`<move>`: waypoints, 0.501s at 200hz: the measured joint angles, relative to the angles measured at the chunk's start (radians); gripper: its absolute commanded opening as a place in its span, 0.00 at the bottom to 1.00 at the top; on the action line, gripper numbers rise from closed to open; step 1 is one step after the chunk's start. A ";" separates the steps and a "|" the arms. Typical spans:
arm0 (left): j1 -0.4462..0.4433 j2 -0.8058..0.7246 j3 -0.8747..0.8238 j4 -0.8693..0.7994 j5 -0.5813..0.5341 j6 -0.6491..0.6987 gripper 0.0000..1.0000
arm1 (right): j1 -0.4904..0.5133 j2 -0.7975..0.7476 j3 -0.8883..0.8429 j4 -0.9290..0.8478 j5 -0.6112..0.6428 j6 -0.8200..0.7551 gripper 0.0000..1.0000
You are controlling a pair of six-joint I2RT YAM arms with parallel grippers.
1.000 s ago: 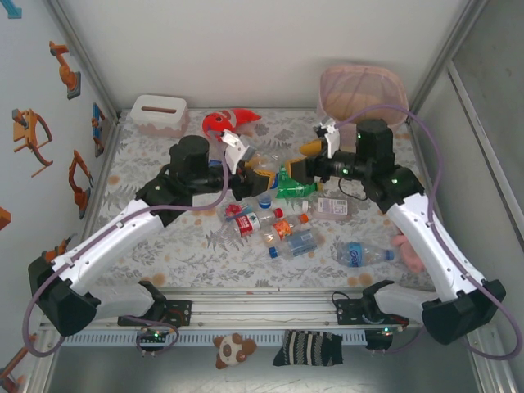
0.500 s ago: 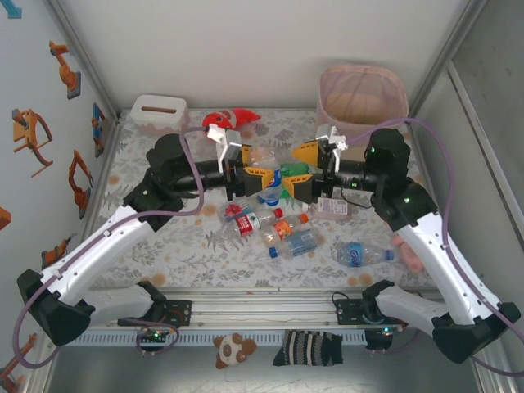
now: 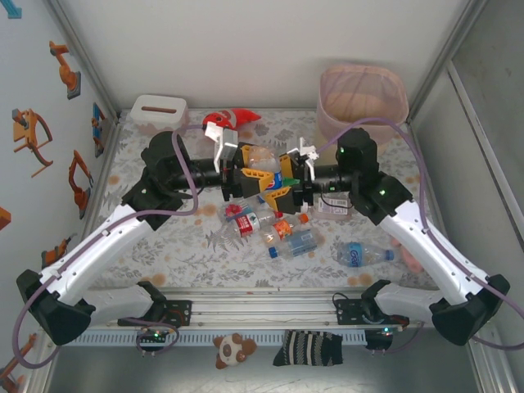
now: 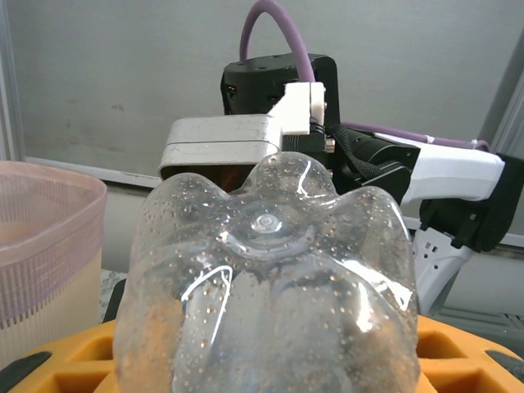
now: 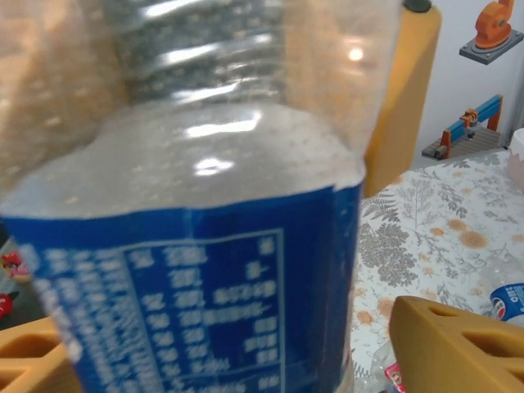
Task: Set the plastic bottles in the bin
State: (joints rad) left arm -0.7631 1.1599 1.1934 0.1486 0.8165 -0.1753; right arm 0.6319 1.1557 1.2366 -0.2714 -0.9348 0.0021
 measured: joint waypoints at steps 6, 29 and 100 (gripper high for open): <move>0.000 0.001 0.005 -0.003 0.003 0.002 0.49 | 0.001 0.002 0.005 0.000 0.000 -0.003 0.72; 0.005 0.002 0.020 -0.019 0.006 0.014 0.51 | 0.008 0.011 0.026 0.000 -0.007 -0.003 0.64; 0.018 0.002 0.030 -0.063 0.016 0.035 0.56 | 0.023 0.024 0.036 0.000 -0.005 0.006 0.53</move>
State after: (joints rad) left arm -0.7448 1.1618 1.2232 0.0853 0.8322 -0.1402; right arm 0.6544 1.1797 1.2728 -0.2718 -0.9394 0.0086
